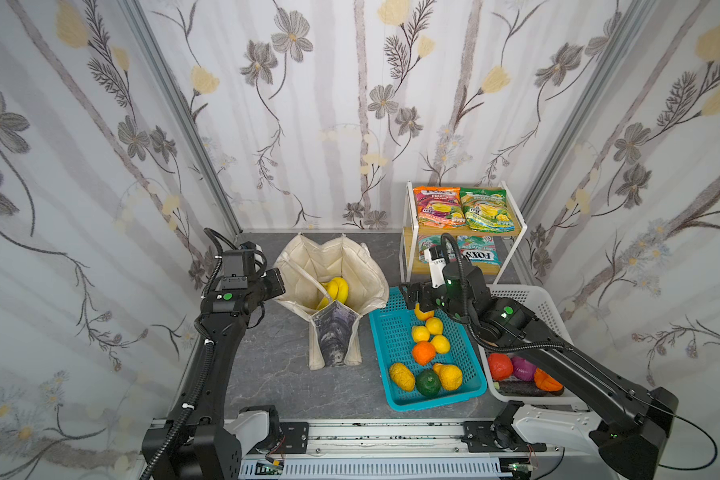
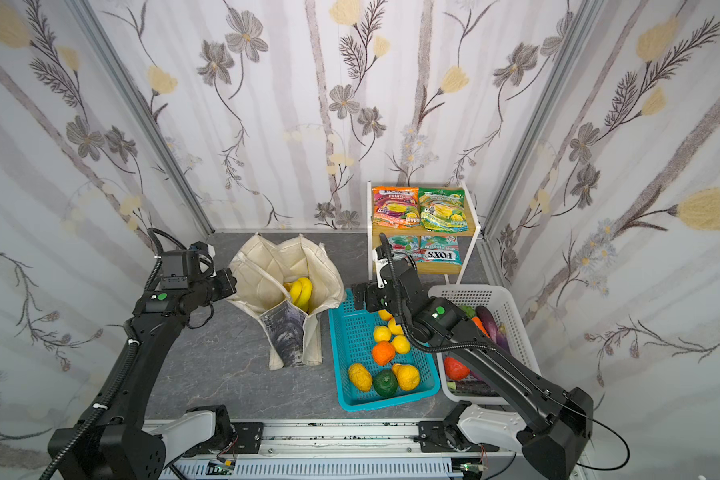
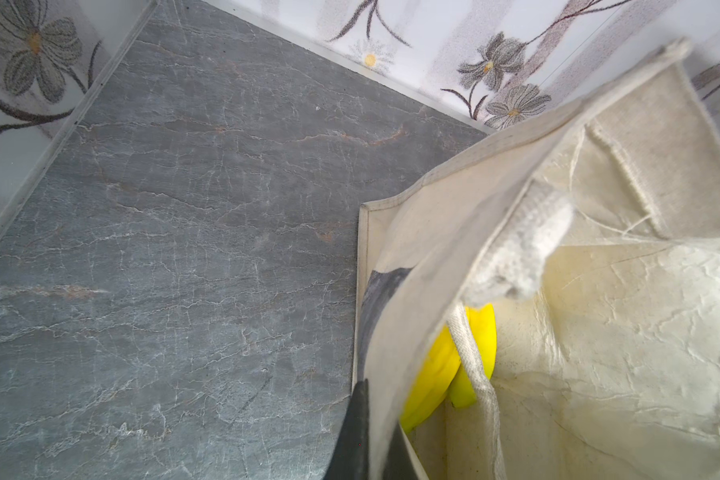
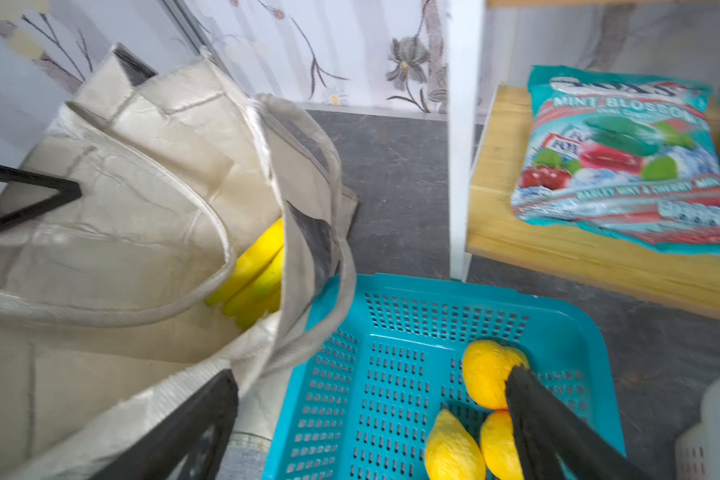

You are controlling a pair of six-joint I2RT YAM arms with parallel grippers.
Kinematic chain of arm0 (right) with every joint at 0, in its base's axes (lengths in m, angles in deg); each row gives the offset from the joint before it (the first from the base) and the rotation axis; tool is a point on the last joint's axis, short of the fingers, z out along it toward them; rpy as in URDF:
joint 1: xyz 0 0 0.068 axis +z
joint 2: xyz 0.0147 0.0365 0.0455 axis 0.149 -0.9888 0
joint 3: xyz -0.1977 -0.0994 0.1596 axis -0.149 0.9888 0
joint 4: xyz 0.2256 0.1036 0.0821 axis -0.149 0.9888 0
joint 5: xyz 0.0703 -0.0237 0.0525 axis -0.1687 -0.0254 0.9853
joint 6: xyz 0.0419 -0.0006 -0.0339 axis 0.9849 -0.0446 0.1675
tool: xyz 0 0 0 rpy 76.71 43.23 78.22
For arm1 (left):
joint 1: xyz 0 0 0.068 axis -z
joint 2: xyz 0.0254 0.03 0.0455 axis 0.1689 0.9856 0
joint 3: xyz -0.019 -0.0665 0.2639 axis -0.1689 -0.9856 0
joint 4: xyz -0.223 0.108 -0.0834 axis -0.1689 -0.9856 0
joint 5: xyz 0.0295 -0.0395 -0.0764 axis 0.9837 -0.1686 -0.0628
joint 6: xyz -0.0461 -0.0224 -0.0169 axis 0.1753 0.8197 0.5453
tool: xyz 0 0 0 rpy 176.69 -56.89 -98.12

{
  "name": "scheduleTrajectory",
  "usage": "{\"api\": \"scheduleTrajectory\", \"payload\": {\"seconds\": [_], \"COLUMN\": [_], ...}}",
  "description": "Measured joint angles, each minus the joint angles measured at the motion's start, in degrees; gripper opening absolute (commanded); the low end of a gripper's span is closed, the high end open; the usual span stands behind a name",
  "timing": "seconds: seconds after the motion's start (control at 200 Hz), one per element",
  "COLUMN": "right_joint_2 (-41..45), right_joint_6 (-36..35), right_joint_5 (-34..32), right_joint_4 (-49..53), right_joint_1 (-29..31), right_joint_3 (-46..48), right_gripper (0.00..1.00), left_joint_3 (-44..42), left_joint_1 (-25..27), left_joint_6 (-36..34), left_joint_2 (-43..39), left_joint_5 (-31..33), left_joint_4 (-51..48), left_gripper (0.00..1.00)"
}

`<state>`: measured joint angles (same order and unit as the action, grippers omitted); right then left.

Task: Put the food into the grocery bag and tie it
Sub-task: 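Move the right gripper back over the teal basket, then grasp the orange in the teal basket with the right gripper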

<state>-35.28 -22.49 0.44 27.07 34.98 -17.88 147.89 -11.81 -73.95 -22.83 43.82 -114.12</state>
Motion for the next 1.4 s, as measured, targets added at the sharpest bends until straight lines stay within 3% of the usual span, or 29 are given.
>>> {"api": "scheduleTrajectory", "payload": {"seconds": [0.125, 0.27, 0.36, 0.485, 0.58, 0.874, 1.274, 1.399], "right_joint_2": [8.07, 13.07, 12.24, 8.35, 6.49, 0.24, -5.03, -6.67], "right_joint_6": [0.76, 2.97, 2.97, 3.48, 4.92, 7.96, 8.39, 8.39], "right_joint_5": [0.35, 1.18, 4.52, 7.69, 7.63, 7.17, 6.14, 6.14], "right_joint_4": [0.31, 1.27, 1.86, 3.19, 2.99, 1.75, -1.68, -2.75], "right_joint_1": [0.04, 0.04, 0.28, 0.81, 1.31, 2.84, 2.99, 2.99], "right_joint_3": [9.46, 17.38, 20.87, 22.29, 23.28, 25.14, 25.20, 25.18], "right_gripper": [0.99, 0.92, 0.90, 0.69, 0.67, 0.67, 0.77, 0.84], "left_joint_3": [-0.52, -0.96, -0.96, -0.96, -1.11, -1.92, -2.60, -2.80], "left_joint_1": [0.00, 0.00, 0.00, 0.00, 0.00, 0.00, 0.00, 0.00], "left_joint_6": [0.02, 0.02, 0.02, 0.02, 0.02, 0.02, 0.02, 0.02], "left_joint_2": [-0.46, -0.90, -0.87, -0.85, -0.87, -1.36, -1.42, -1.42], "left_joint_5": [-0.02, -0.04, -0.31, -0.48, -0.48, -0.50, -0.50, -0.50], "left_joint_4": [0.15, 0.35, 0.44, 0.48, 0.55, 1.09, 1.51, 1.77], "left_gripper": [0.00, 0.00, 0.00, 0.00, 0.00, 0.00, 0.00, 0.00]}}
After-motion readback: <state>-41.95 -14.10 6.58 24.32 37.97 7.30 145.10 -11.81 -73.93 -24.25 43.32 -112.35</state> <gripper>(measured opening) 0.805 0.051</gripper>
